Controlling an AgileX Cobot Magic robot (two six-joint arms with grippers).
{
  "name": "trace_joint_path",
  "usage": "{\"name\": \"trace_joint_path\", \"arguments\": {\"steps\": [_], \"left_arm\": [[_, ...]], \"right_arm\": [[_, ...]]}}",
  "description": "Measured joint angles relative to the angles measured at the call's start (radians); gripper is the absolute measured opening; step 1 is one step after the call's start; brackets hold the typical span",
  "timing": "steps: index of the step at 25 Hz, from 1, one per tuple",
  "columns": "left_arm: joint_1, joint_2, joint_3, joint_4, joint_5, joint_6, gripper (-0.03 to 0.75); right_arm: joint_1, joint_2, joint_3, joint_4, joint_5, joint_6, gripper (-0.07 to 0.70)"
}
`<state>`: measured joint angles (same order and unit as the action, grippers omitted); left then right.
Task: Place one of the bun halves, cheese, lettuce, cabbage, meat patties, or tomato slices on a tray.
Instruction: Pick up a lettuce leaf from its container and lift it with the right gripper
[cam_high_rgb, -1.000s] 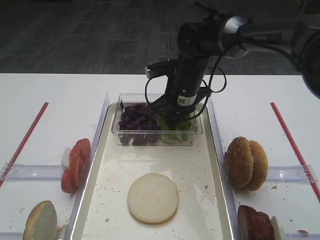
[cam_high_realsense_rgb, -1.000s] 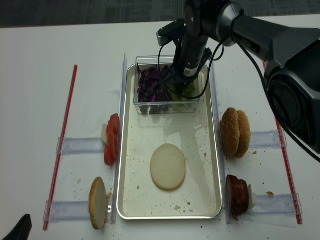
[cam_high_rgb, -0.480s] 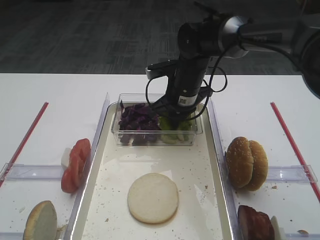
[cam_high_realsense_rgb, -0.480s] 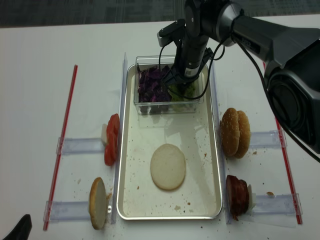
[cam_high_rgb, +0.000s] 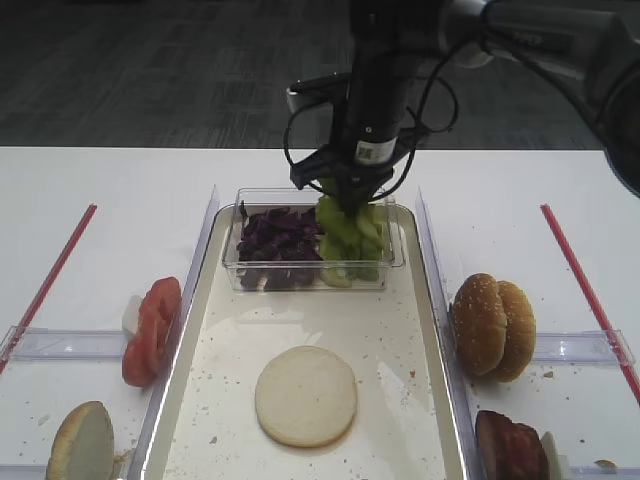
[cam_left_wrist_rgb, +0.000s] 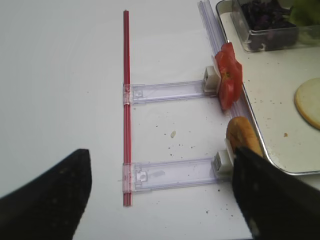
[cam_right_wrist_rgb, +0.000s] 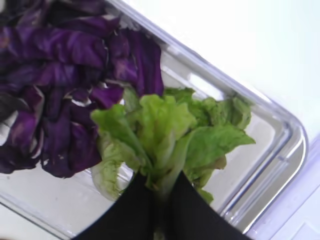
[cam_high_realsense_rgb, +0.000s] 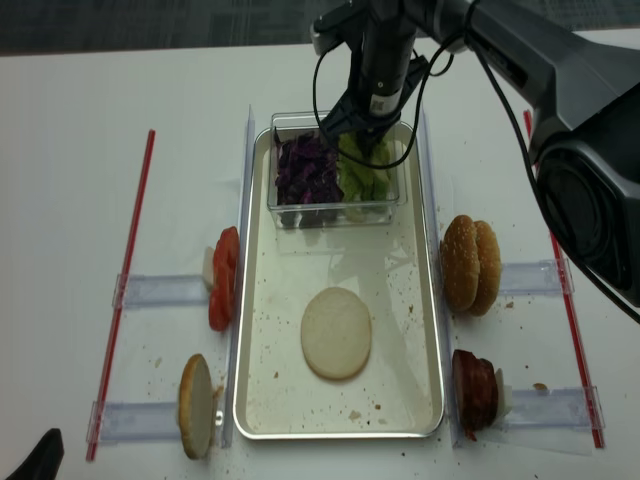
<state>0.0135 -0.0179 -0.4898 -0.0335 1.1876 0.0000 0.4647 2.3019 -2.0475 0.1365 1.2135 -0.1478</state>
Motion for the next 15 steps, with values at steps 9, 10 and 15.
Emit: {"name": "trace_joint_path", "arguments": {"steps": [9, 10, 15], "left_arm": [[0.0, 0.0, 0.0, 0.0, 0.0, 0.0, 0.534], [0.0, 0.0, 0.0, 0.0, 0.0, 0.0, 0.534], [0.0, 0.0, 0.0, 0.0, 0.0, 0.0, 0.534]], "right_arm": [[0.0, -0.016, -0.097, -0.002, 0.019, 0.079, 0.071], [0.0, -0.021, -0.097, -0.002, 0.021, 0.085, 0.071], [0.0, -0.041, -0.099, -0.002, 0.023, 0.113, 0.071]]}}
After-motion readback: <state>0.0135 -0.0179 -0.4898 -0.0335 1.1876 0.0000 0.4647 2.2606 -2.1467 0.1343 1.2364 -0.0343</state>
